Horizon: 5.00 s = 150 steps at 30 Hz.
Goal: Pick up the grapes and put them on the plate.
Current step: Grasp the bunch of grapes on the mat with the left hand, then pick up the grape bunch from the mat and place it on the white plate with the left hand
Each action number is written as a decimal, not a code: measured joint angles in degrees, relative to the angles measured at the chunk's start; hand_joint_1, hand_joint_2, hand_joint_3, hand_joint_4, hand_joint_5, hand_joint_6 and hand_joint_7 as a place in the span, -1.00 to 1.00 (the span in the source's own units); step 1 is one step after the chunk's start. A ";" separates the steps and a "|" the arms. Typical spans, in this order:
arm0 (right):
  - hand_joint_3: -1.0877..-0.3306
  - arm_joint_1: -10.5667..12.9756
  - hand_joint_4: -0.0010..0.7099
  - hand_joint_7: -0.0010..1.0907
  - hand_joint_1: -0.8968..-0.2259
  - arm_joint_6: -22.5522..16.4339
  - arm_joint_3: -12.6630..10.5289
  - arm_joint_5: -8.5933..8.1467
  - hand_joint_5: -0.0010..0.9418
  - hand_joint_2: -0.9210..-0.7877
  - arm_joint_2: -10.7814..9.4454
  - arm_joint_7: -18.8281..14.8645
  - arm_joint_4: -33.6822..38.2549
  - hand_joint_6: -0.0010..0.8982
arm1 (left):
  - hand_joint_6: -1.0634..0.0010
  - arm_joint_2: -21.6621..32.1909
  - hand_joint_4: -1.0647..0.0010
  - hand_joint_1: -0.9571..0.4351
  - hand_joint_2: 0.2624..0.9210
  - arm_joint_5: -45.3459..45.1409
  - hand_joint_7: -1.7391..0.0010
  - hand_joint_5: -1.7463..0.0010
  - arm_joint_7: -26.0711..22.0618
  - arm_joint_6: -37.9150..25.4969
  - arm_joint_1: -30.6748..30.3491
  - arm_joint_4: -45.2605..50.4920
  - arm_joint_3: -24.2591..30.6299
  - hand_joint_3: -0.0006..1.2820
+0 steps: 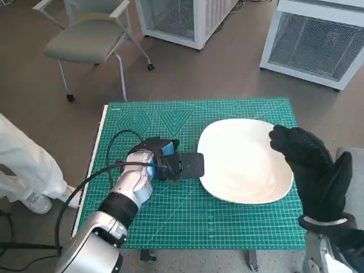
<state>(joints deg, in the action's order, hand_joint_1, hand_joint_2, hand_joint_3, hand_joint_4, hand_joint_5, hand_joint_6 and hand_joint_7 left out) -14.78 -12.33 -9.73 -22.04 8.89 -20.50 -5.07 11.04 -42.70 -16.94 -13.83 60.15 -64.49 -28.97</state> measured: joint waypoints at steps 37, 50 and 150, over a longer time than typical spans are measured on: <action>0.20 -0.18 0.07 0.87 0.47 0.14 -0.56 0.95 0.56 -1.00 0.02 0.21 0.61 -0.66 | 0.47 2.07 0.29 0.92 0.12 0.15 0.98 -1.00 5.50 1.99 0.26 -1.45 -3.14 0.40; 0.20 -0.88 0.08 0.86 0.46 -0.19 -0.39 0.95 0.55 -1.00 0.00 0.15 1.08 -0.66 | 0.62 1.89 0.21 0.95 -0.08 2.30 0.98 -1.00 3.68 0.88 0.28 -1.59 -2.36 0.54; 0.26 2.61 0.18 0.78 0.46 -0.55 -2.52 2.10 0.43 -1.00 -0.17 4.40 -4.98 -0.58 | -0.05 -13.86 -0.05 0.38 0.33 6.25 -0.53 -0.56 -10.53 6.99 23.41 6.74 -1.82 -0.14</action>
<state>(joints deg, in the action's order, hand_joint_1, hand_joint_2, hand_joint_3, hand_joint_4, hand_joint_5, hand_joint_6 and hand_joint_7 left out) -12.17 -12.88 -12.25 -19.94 8.72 -16.09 -10.05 -2.83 -36.45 -27.47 -6.84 83.56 -57.75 -30.79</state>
